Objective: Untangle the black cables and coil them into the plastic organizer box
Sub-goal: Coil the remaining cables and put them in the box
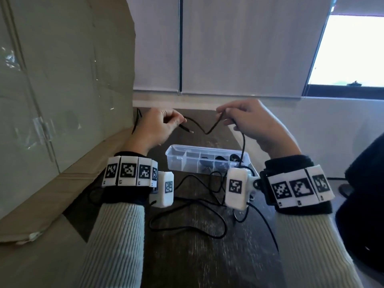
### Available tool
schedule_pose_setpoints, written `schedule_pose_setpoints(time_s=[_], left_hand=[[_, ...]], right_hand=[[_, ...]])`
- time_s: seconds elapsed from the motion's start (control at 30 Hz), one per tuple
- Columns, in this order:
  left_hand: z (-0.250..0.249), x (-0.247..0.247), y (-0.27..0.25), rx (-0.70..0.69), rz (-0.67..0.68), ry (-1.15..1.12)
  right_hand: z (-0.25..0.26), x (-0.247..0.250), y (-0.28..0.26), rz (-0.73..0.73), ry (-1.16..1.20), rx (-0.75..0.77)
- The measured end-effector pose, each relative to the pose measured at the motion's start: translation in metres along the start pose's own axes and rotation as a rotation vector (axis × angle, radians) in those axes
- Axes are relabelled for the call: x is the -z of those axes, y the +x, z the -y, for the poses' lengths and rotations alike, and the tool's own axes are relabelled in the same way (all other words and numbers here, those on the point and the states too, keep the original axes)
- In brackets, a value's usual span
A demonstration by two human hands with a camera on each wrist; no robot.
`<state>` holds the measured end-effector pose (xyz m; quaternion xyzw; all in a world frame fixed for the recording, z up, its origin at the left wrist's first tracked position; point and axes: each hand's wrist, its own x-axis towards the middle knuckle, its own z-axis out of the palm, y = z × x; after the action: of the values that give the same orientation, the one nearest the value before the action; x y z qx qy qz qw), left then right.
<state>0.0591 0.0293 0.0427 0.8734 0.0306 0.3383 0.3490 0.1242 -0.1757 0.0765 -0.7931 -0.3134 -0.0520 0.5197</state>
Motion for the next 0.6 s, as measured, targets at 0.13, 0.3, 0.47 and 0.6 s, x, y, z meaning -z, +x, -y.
schedule_pose_setpoints(time_s=[0.13,0.3,0.47,0.6], left_hand=[[0.014,-0.014,0.002,0.066,0.031,0.152],[0.022,-0.006,0.005,0.020,0.004,0.107],[0.008,-0.005,0.004,-0.178,0.026,0.002],[0.006,-0.009,0.005,-0.232,0.044,-0.141]], right_hand=[[0.002,-0.009,0.001,0.036,0.004,-0.020],[0.001,-0.005,0.000,-0.058,-0.081,0.079],[-0.006,-0.031,0.004,0.229,-0.361,0.146],[-0.011,-0.041,0.010,0.108,-0.424,0.140]])
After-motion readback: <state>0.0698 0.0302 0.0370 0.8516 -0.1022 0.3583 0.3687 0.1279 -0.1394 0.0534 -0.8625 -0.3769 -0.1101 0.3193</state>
